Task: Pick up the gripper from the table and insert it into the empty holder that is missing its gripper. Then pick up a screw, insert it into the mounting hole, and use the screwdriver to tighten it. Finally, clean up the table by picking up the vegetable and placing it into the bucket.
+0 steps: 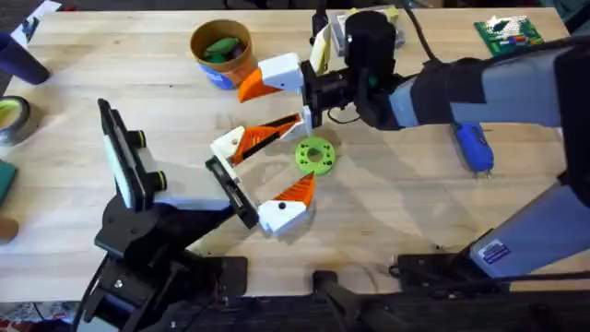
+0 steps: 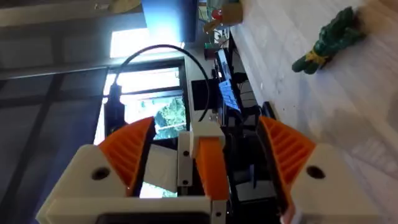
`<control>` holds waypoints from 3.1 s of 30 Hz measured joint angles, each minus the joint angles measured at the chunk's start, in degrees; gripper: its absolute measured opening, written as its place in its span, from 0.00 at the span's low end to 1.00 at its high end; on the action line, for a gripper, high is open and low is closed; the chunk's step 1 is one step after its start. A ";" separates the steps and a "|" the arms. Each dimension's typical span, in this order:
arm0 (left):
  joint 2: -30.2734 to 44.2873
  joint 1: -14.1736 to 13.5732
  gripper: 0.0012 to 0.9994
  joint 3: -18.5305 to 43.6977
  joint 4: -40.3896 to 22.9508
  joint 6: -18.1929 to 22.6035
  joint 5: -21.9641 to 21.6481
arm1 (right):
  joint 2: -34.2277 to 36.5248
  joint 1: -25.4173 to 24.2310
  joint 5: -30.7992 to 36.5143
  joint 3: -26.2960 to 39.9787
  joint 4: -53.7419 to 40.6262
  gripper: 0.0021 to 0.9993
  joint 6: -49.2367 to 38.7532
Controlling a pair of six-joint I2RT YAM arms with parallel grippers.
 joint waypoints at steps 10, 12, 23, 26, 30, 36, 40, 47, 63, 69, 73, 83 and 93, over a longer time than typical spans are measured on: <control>0.00 0.00 0.99 0.00 0.00 0.02 -0.02 | 0.00 -3.19 -4.91 0.00 0.07 1.00 -0.93; 0.00 0.00 0.99 0.00 0.00 0.02 -0.02 | 0.00 -3.19 -5.40 0.00 0.51 1.00 -0.96; 0.00 0.00 0.99 -0.02 0.00 0.01 0.00 | -7.33 -3.17 -5.13 0.00 -0.92 1.00 -0.23; 0.00 0.00 0.99 -0.02 0.00 0.02 -0.02 | -11.86 -3.17 -4.46 0.05 -5.44 1.00 -0.67; 0.00 0.00 0.99 -0.02 0.00 0.02 0.00 | -17.17 -3.18 -2.77 0.56 -22.89 1.00 -6.04; 0.00 0.00 0.99 -0.02 0.04 0.04 0.00 | -21.78 -4.74 1.46 0.77 -59.44 1.00 -25.06; 0.00 0.00 0.99 -0.02 0.04 0.04 0.00 | -21.82 -5.88 3.11 0.55 -67.95 1.00 -36.10; 0.00 0.00 0.99 -0.02 0.04 0.03 -0.02 | -18.97 -5.79 4.46 0.46 -59.61 1.00 -43.28; 0.00 0.00 0.99 -0.02 0.04 0.04 0.00 | -9.33 -2.56 -4.72 0.39 -37.89 0.38 -34.84; 0.00 0.00 0.99 -0.04 0.07 0.22 -0.02 | -9.33 -2.65 -5.83 0.37 -37.85 0.01 -32.91; 0.00 0.00 0.99 -0.04 0.07 0.24 -0.05 | -9.33 -2.55 -5.89 0.37 -37.83 0.01 -32.59; 0.02 0.02 0.99 -0.04 0.04 0.22 -0.51 | -9.33 -1.82 -5.07 0.37 -37.21 0.01 -31.57; 0.00 0.33 0.99 -0.04 0.07 0.41 -1.94 | -9.33 -0.91 -2.96 0.37 -32.84 0.01 -27.24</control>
